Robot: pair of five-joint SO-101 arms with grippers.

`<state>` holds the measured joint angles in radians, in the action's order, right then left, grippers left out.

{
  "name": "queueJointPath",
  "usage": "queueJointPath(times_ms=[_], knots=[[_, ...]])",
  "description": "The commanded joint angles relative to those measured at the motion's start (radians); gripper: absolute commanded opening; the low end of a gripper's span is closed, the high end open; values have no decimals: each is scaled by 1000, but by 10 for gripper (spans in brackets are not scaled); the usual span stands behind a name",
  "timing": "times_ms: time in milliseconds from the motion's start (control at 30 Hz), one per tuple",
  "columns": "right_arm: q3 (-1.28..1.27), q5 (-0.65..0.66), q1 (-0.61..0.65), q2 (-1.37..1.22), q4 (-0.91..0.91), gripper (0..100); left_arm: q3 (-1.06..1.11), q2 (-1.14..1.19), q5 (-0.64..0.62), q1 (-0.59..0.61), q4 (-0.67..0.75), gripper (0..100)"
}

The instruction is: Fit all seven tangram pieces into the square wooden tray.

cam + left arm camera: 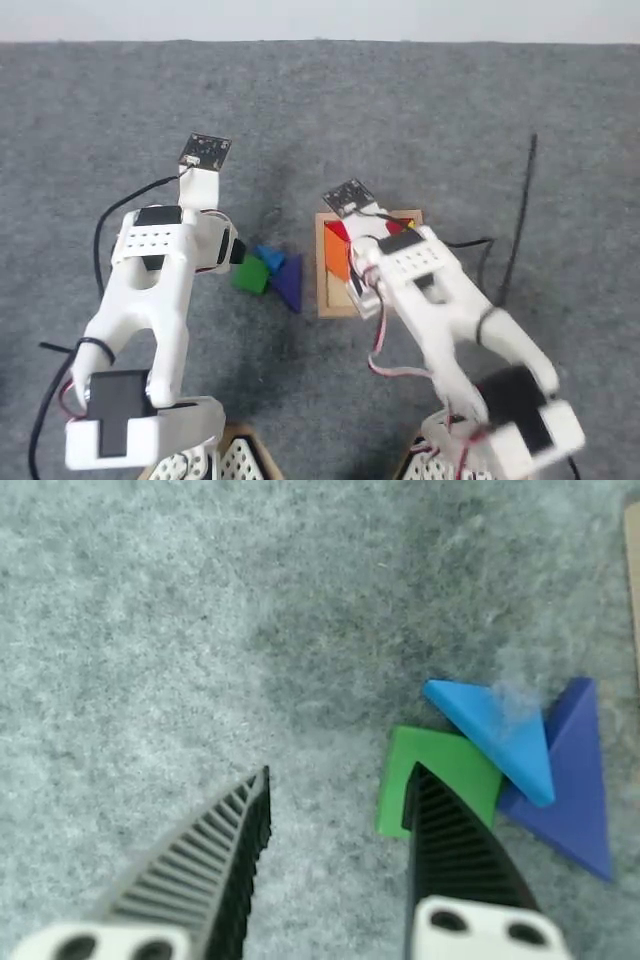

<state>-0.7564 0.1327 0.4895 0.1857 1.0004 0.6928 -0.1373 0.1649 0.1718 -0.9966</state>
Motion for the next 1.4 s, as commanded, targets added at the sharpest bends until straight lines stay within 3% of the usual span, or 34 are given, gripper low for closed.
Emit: queueJointPath(times_ms=[0,167,300,567,800,967,1367], knots=[[-38,14,-18,209,10,128,-15,-6,2,3,17,211],[-55,20,-199,318,24,129,-31,-66,2,31,14,211],[-91,104,-381,328,51,125,-25,-152,29,5,9,211],[-259,121,-668,328,-97,125,-239,-6,69,-115,-219,211],[-321,123,-677,329,-107,125,-314,155,57,-193,-250,211],[-358,123,-676,329,-168,125,-323,229,-95,-199,-201,261],[-371,123,-676,329,-200,125,-315,353,-49,-186,-143,239]])
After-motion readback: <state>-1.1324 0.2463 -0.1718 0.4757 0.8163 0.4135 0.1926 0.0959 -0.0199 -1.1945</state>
